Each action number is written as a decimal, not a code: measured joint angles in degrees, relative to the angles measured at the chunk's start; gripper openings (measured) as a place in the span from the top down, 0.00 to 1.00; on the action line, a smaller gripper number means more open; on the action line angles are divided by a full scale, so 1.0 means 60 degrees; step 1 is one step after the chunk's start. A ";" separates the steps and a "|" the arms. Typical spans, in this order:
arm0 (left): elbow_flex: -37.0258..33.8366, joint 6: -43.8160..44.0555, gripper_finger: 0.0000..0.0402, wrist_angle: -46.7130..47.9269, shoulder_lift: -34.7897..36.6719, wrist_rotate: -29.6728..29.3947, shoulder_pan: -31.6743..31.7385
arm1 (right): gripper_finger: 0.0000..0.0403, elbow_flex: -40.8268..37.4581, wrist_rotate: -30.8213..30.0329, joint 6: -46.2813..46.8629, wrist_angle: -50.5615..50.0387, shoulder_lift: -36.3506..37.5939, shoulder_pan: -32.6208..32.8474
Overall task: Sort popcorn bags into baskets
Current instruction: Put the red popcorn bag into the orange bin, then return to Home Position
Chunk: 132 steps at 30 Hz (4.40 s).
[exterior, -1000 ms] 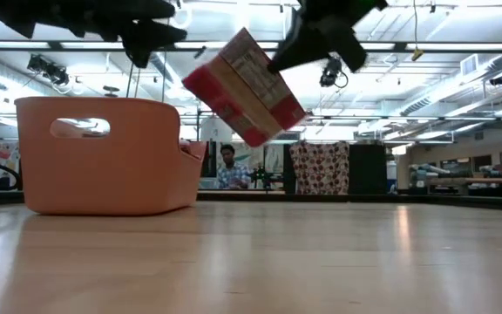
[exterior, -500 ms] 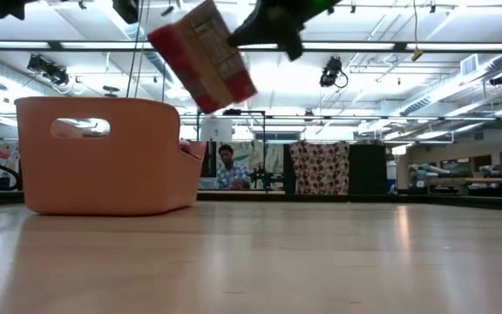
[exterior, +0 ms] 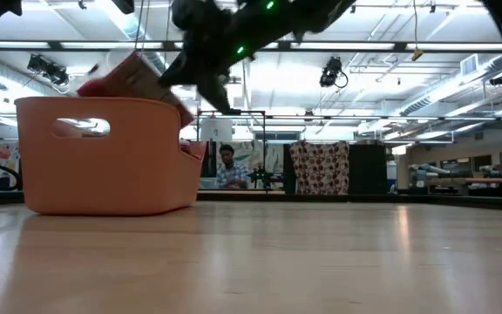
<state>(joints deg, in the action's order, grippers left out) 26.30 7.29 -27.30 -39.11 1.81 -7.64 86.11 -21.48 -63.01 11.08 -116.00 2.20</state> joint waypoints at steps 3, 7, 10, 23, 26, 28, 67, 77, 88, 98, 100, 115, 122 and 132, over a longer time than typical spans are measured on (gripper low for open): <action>0.0000 0.0004 0.49 0.0025 0.0033 0.0002 0.0000 | 1.00 0.0581 0.0556 -0.1054 0.0013 -0.0778 -0.0305; 0.0000 0.0004 0.49 0.0036 0.0036 0.0002 0.0000 | 0.93 0.1069 0.0763 -0.1482 0.0073 -0.1616 -0.0782; 0.0000 0.0004 0.49 0.0087 0.0039 0.0002 0.0000 | 0.86 0.1154 0.0072 -0.1105 0.0009 -0.1780 -0.1019; -0.0249 -0.0827 0.49 0.1622 0.0978 -0.0189 0.0084 | 0.72 0.1165 -0.1036 0.3339 -0.4916 0.0175 -0.1007; -0.0667 -0.0803 0.49 0.1796 0.1550 -0.0342 0.0226 | 0.73 0.1005 -0.1099 0.4463 -0.5663 0.0772 -0.0925; -0.0993 -0.0719 0.49 0.1794 0.1955 -0.0355 0.0347 | 0.74 0.0505 -0.1097 0.4891 -0.5590 0.1189 -0.0762; -0.4306 0.0343 0.49 0.0813 0.5043 -0.1440 0.1264 | 0.78 -1.1131 -0.3498 1.1726 -0.0624 1.0879 0.1828; -0.4306 0.0242 0.49 0.0845 0.5042 -0.1441 0.1264 | 0.78 -1.2608 -0.3321 1.2714 -0.0470 1.3114 0.1844; -0.4309 0.0159 0.49 0.1022 0.5042 -0.1731 0.1264 | 0.78 -1.3844 -0.3493 1.3010 -0.0556 1.5414 0.2633; -0.4313 0.0166 0.49 0.2725 0.5039 -0.1729 0.1166 | 0.78 -1.4299 -0.3343 1.2815 -0.1066 1.6753 0.2833; -0.4313 0.0081 0.49 0.3016 0.5042 -0.1726 0.1167 | 0.78 -1.4299 -0.2994 1.2583 -0.1071 1.6914 0.2829; -0.4317 -0.0656 0.49 0.3293 0.5042 -0.1536 0.1169 | 0.78 -1.4295 -0.0997 1.1968 -0.1128 1.7237 0.2829; -0.4317 -0.0588 0.49 0.3423 0.5027 -0.1149 0.1169 | 0.78 -1.4295 -0.1741 1.2272 -0.0829 1.7235 0.2828; -0.4320 -0.0464 0.49 0.3449 0.5020 -0.1178 0.1169 | 0.78 -1.4295 -0.2003 1.1987 -0.0603 1.7230 0.2804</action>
<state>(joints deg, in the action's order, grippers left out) 0.38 4.50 -6.61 -8.99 -5.26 -0.62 0.34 -33.50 8.91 7.46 -12.62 19.03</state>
